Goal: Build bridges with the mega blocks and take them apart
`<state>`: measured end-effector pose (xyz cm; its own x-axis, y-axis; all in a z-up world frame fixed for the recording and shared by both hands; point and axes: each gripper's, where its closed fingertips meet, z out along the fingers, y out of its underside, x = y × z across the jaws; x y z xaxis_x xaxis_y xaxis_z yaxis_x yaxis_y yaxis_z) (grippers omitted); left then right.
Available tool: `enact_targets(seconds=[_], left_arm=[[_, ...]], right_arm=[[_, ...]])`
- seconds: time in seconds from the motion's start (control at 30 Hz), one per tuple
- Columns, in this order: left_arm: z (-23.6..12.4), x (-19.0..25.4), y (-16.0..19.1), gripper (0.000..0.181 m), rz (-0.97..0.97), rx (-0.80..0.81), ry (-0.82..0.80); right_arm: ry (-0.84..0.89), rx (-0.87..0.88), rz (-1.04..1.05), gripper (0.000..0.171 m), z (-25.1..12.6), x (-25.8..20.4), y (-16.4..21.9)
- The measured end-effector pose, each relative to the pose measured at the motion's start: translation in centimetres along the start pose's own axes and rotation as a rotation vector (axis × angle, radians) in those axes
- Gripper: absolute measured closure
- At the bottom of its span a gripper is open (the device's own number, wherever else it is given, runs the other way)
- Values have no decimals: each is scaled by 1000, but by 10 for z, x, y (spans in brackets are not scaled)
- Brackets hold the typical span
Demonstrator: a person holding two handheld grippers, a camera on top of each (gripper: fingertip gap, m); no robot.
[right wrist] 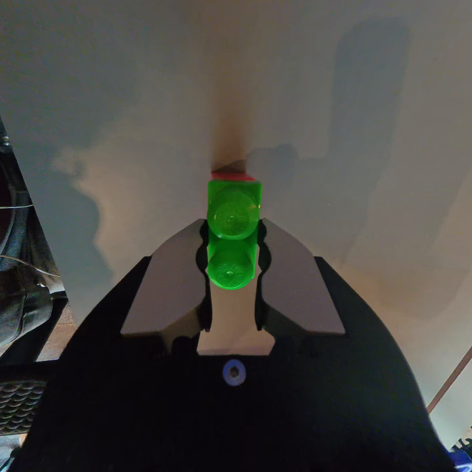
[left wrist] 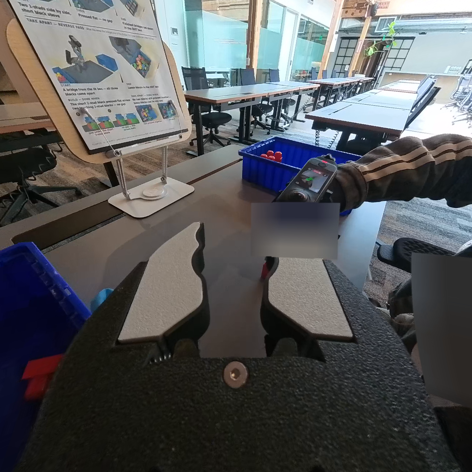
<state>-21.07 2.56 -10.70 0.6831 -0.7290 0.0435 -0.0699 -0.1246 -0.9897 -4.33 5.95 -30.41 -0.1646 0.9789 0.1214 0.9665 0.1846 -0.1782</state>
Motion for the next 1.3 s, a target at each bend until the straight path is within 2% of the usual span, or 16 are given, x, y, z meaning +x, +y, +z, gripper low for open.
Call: enact_targets(seconds=[0.47, 0.77, 1.3], left_arm=[[-6, -5, 1, 136, -5, 10, -1], [-5, -8, 3, 136, -15, 11, -3], [-1, -14, 9, 135, -35, 6, 4]], right_arm=[[-65, -36, 5, 135, 6, -1, -1], [-124, -124, 10, 136, 9, -3, 1], [-111, -199, 11, 135, 15, -3, 3]])
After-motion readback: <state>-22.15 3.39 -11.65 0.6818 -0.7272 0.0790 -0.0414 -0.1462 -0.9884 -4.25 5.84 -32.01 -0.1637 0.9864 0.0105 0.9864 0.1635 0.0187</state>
